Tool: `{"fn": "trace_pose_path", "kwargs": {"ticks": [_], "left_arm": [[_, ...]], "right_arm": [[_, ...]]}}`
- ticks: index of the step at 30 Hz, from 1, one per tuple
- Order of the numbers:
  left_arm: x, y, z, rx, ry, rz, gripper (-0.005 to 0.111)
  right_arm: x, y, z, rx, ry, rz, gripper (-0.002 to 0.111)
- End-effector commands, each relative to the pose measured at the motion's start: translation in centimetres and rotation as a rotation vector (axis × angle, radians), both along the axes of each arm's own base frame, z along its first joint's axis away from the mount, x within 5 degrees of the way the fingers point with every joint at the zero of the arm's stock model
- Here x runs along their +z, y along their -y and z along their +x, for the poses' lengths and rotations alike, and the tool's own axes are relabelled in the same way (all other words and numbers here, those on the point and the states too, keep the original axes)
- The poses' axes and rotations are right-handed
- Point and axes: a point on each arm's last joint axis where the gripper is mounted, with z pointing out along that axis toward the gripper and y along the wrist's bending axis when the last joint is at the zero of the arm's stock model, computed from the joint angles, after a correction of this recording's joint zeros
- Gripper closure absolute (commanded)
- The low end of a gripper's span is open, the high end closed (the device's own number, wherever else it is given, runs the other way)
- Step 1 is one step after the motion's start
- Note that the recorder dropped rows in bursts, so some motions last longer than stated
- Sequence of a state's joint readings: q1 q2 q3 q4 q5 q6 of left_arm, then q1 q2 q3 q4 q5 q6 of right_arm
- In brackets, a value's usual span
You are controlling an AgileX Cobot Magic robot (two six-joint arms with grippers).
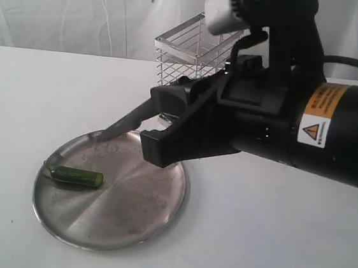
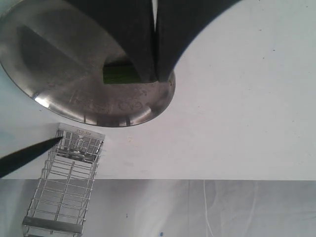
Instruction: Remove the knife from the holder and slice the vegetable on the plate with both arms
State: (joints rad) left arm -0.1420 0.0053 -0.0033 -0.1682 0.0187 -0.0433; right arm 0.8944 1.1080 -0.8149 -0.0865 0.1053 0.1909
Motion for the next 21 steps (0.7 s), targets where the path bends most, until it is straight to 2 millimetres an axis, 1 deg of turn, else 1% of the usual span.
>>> {"fn": "trace_pose_path", "kwargs": {"ticks": [1, 6, 8, 9, 10, 11, 12, 14, 16, 19, 21], "left_arm": [[-0.1, 0.0, 0.0, -0.001, -0.003, -0.006, 0.105], [-0.1, 0.0, 0.0, -0.001, -0.003, -0.006, 0.105], [0.3, -0.1, 0.0, 0.014, 0.035, -0.07, 0.105], [0.6, -0.1, 0.1, 0.026, 0.055, -0.139, 0.105], [1.3, -0.3, 0.1, 0.053, 0.089, -0.366, 0.105], [1.5, -0.3, 0.1, 0.061, 0.104, -0.427, 0.105], [2.2, -0.6, 0.1, 0.075, 0.17, -0.499, 0.105], [3.4, -1.1, -0.1, 0.095, 0.319, -0.521, 0.105], [4.0, -1.3, -0.2, 0.104, 0.383, -0.535, 0.105], [4.2, -1.5, -0.3, 0.108, 0.418, -0.541, 0.105], [4.1, -1.4, -0.2, 0.107, 0.397, -0.524, 0.105]], "right_arm": [[0.9, -0.2, -0.5, 0.026, 0.047, 0.064, 0.095], [0.9, -0.6, -1.0, 0.05, 0.05, 0.075, 0.095], [1.1, -0.8, -1.1, 0.06, 0.061, 0.091, 0.095], [1.2, -0.9, -1.2, 0.065, 0.066, 0.104, 0.095], [1.5, -1.1, -1.5, 0.078, 0.072, 0.131, 0.095], [1.6, -1.2, -1.6, 0.081, 0.071, 0.149, 0.095], [1.8, -1.4, -1.8, 0.092, 0.07, 0.175, 0.095], [2.0, -1.6, -2.2, 0.107, 0.069, 0.202, 0.095], [2.1, -1.8, -2.4, 0.118, 0.075, 0.213, 0.095], [2.2, -1.9, -2.5, 0.128, 0.081, 0.223, 0.095], [2.3, -1.9, -2.5, 0.128, 0.083, 0.227, 0.095]]}}
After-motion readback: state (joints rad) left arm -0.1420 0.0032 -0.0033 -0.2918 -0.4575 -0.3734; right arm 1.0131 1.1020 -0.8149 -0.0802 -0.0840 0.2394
